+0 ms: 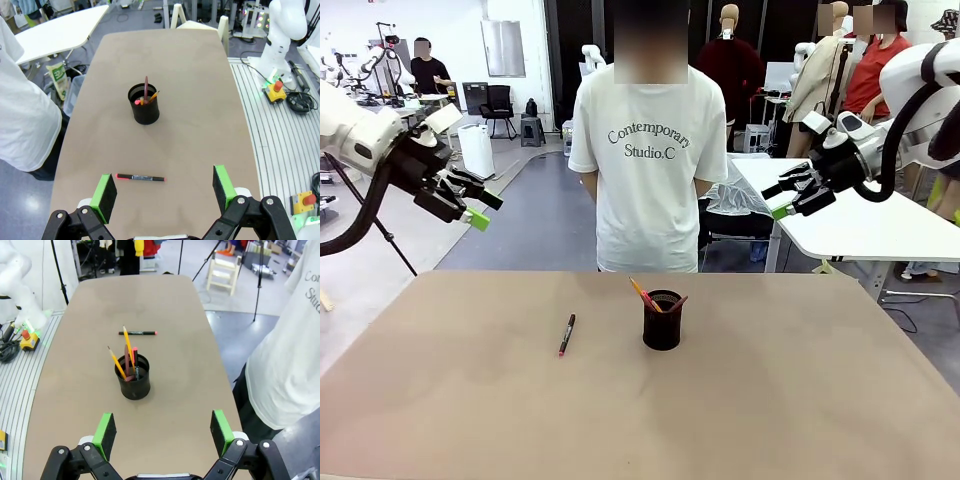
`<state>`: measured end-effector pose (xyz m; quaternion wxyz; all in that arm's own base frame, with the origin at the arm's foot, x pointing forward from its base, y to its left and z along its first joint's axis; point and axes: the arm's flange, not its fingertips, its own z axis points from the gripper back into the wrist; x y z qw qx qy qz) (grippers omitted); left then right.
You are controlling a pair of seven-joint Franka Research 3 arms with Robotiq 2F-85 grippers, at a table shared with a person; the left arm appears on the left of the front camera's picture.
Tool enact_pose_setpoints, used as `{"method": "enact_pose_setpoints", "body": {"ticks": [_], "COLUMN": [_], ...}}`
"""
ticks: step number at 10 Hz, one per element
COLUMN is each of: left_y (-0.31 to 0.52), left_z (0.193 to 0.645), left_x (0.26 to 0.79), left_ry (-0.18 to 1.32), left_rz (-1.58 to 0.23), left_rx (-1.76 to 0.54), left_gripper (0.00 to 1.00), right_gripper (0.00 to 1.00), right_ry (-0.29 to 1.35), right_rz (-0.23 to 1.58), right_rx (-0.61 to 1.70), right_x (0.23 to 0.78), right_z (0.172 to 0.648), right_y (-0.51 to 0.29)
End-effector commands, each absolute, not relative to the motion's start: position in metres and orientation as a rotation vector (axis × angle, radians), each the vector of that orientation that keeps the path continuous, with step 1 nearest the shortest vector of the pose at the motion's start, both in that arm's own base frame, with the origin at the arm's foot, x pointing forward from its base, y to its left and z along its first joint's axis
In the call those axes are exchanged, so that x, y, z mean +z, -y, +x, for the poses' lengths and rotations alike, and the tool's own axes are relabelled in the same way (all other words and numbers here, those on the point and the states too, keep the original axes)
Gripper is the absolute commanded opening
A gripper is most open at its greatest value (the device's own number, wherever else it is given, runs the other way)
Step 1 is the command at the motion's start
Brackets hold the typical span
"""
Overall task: Place the pens into the pen holder.
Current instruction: Pick up a writing instrument from the table and place it into the Pen holder.
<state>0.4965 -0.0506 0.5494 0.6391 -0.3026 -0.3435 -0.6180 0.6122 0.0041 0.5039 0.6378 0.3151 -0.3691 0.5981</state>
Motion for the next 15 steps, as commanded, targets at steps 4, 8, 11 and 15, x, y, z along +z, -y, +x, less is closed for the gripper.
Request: {"method": "enact_pose_setpoints", "body": {"ticks": [4,8,11,15], "left_y": [0.049,0.086,0.115,0.154], "left_z": [0.495,0.477,0.459,0.461], "left_x": [0.550,0.566,0.574,0.531], "left_ry": [0.780,0.613,0.421,0.235], "left_rz": [-0.699,-0.533,-0.382,-0.246], "left_rx": [-1.410,-1.304,-1.215,-1.158], "left_gripper": [1.00,1.00,1.00,1.00], "right_gripper": [1.00,1.00,1.00,1.00], "right_ry": [0.843,0.843,0.843,0.843], "right_rz": [0.718,0.718,0.718,0.718], "right_rx": [1.368,1.368,1.368,1.368], "right_x": [0.505,0.505,0.505,0.505], "right_z": [0.612,0.612,0.612,0.612], "right_y": [-0.005,-0.005,-0.005,-0.005]}}
